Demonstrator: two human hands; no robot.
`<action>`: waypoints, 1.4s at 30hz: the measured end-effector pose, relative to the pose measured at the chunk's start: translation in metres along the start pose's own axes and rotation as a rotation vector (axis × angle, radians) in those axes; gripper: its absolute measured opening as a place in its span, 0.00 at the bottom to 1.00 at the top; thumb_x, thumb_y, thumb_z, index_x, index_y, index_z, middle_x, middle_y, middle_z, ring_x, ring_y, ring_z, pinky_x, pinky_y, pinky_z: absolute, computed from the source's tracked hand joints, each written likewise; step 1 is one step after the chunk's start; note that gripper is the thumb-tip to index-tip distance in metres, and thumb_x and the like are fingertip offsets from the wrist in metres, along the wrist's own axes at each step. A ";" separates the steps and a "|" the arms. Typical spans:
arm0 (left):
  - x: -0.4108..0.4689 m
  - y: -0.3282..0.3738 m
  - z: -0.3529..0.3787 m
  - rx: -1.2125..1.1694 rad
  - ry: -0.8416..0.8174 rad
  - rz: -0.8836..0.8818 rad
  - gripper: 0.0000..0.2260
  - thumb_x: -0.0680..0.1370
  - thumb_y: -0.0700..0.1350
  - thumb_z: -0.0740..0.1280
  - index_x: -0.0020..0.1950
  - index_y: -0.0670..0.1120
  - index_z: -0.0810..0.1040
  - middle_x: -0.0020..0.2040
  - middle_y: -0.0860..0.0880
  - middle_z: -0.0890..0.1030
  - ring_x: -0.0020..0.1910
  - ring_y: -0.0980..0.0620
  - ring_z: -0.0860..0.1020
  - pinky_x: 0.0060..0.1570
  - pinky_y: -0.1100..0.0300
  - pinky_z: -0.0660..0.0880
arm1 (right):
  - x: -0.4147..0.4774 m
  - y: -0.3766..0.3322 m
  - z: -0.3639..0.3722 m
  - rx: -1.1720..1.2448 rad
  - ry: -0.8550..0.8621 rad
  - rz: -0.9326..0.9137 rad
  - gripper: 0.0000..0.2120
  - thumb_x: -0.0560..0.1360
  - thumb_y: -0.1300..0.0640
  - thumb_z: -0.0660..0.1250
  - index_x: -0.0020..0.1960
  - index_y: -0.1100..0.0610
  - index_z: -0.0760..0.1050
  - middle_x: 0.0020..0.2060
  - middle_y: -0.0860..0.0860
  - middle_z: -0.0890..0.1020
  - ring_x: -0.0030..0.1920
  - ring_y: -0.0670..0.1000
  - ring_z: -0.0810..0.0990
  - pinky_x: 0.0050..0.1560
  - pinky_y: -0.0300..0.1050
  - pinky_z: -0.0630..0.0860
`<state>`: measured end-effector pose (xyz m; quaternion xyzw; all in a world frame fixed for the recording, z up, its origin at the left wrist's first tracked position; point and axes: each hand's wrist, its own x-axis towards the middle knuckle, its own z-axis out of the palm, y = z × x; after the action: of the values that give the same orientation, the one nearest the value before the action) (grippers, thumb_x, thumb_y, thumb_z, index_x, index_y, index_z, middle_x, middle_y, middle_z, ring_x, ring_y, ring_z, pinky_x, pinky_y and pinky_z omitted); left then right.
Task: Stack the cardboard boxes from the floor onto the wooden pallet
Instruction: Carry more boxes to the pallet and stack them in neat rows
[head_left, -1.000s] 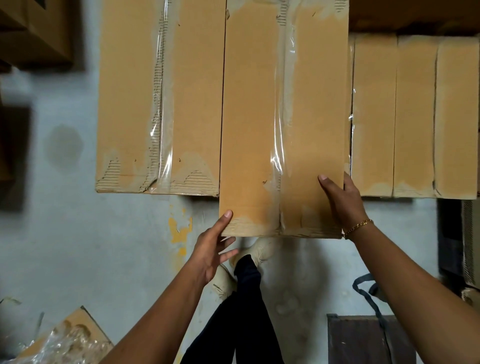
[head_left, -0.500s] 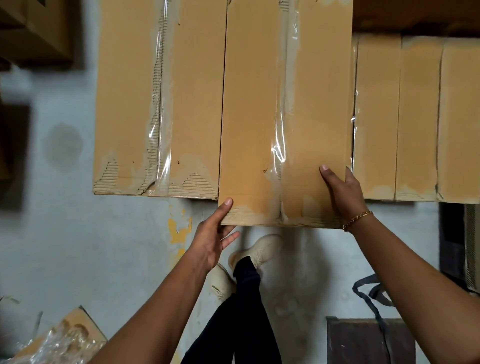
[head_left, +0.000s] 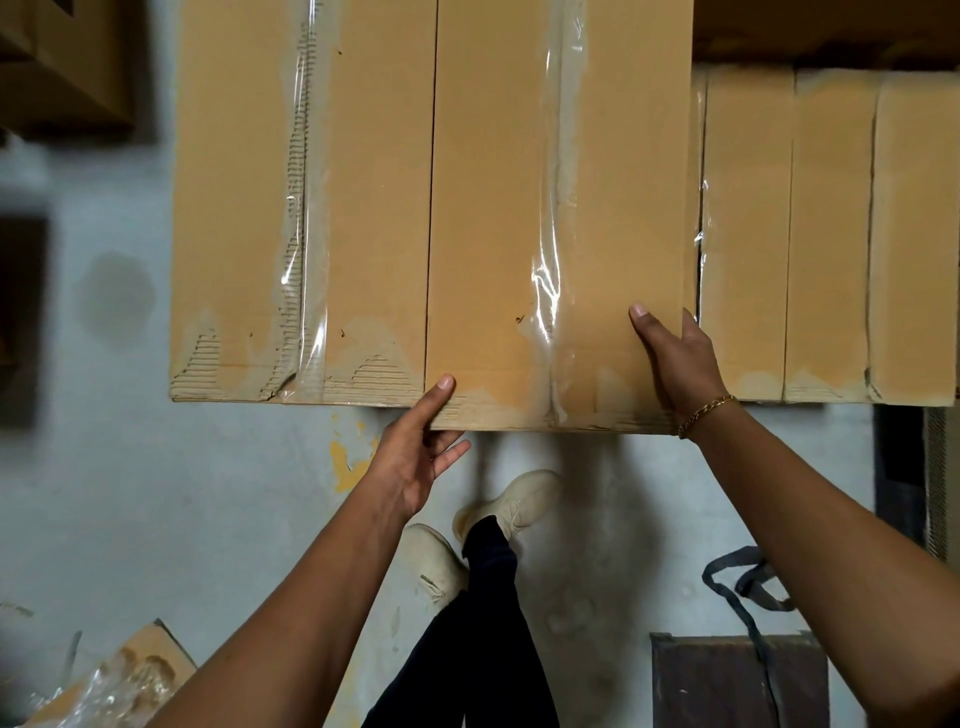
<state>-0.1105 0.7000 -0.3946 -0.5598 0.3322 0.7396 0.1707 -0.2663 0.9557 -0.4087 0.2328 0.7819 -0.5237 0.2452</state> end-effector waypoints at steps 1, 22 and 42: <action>0.000 0.001 0.001 -0.003 0.003 0.003 0.18 0.73 0.54 0.77 0.61 0.50 0.84 0.56 0.52 0.87 0.58 0.49 0.85 0.60 0.49 0.81 | 0.001 -0.001 0.000 -0.001 0.000 -0.003 0.33 0.70 0.33 0.74 0.70 0.47 0.77 0.60 0.42 0.83 0.61 0.47 0.82 0.68 0.54 0.77; 0.005 0.009 0.016 -0.023 0.024 0.039 0.21 0.73 0.59 0.77 0.64 0.55 0.83 0.62 0.55 0.83 0.63 0.47 0.82 0.52 0.52 0.84 | 0.019 -0.011 0.002 -0.021 0.002 -0.025 0.33 0.72 0.34 0.73 0.71 0.48 0.74 0.63 0.44 0.82 0.62 0.48 0.81 0.69 0.53 0.76; 0.012 0.010 0.017 -0.076 -0.002 0.052 0.21 0.71 0.59 0.78 0.62 0.55 0.82 0.72 0.52 0.76 0.66 0.44 0.78 0.52 0.54 0.84 | 0.036 -0.005 0.001 -0.045 0.021 0.009 0.54 0.56 0.19 0.73 0.75 0.46 0.71 0.70 0.46 0.78 0.69 0.50 0.77 0.72 0.55 0.73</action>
<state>-0.1331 0.7029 -0.4004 -0.5563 0.3180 0.7565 0.1305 -0.2970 0.9574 -0.4279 0.2362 0.7951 -0.5023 0.2443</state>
